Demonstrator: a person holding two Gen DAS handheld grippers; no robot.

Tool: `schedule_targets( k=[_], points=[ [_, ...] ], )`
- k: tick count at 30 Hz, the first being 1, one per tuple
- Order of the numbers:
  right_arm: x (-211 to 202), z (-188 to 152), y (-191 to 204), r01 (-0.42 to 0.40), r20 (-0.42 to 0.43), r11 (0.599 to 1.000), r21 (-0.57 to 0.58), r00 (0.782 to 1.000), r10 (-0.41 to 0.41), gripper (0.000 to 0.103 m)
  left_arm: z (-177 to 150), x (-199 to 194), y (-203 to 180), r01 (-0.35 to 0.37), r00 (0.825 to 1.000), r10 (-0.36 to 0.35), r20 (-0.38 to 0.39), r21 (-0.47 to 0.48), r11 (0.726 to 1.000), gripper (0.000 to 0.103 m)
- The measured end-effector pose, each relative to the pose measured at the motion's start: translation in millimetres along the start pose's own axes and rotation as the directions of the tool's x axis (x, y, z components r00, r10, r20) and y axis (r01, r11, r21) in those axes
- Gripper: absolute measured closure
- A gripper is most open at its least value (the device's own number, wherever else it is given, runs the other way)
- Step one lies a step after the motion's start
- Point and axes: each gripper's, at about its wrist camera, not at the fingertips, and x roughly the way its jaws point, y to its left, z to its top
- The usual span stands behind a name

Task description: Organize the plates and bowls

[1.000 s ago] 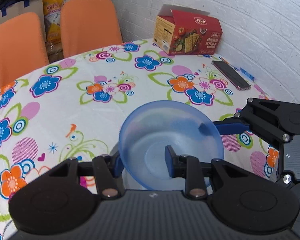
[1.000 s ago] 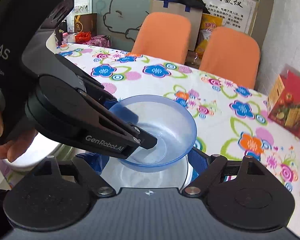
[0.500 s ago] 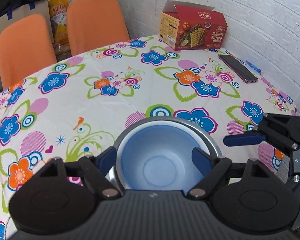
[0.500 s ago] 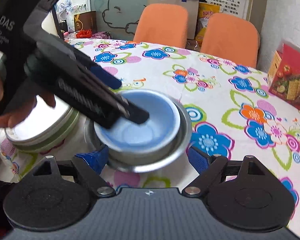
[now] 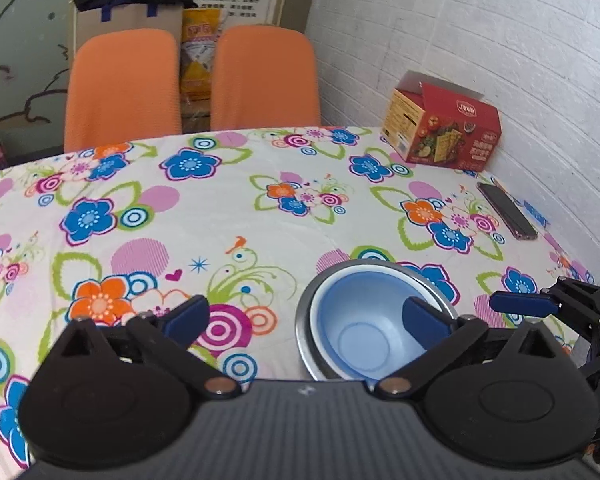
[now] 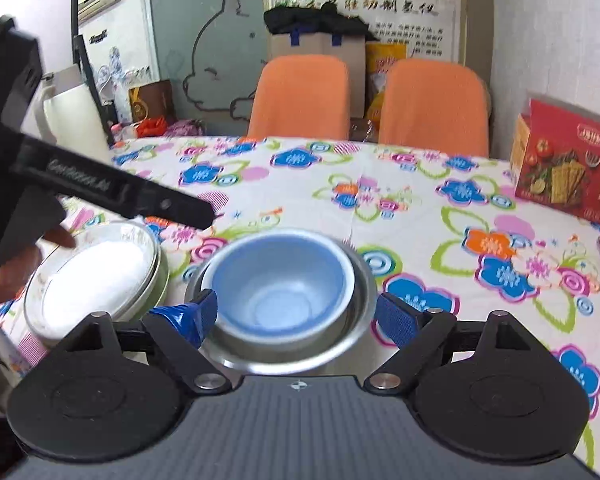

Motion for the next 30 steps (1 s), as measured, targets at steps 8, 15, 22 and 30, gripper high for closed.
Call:
schedule_targets(
  k=[8,15,22,30],
  points=[
    [5,-11,13,0.215,0.067,0.976,0.025,0.974,-0.216,0.029,-7,-14,8,0.019,0.999,-0.016,0.034,-0.081,0.997,0.001],
    [22,-24,-2,0.217,0.006,0.967,0.132,0.976,-0.22,0.029,3,15,10,0.017,0.995,-0.012,-0.095,0.054,0.998,0.001],
    [55,-10,-18,0.193,-0.073,0.974,0.12,0.98,-0.185,0.029,18,68,13,0.058,0.974,-0.038,-0.223,0.083,0.995,0.001],
    [82,-8,-24,0.138,-0.208,0.988,0.072,0.971,-0.12,0.029,14,101,8,0.077,0.956,-0.037,-0.292,0.125,0.989,0.031]
  ],
)
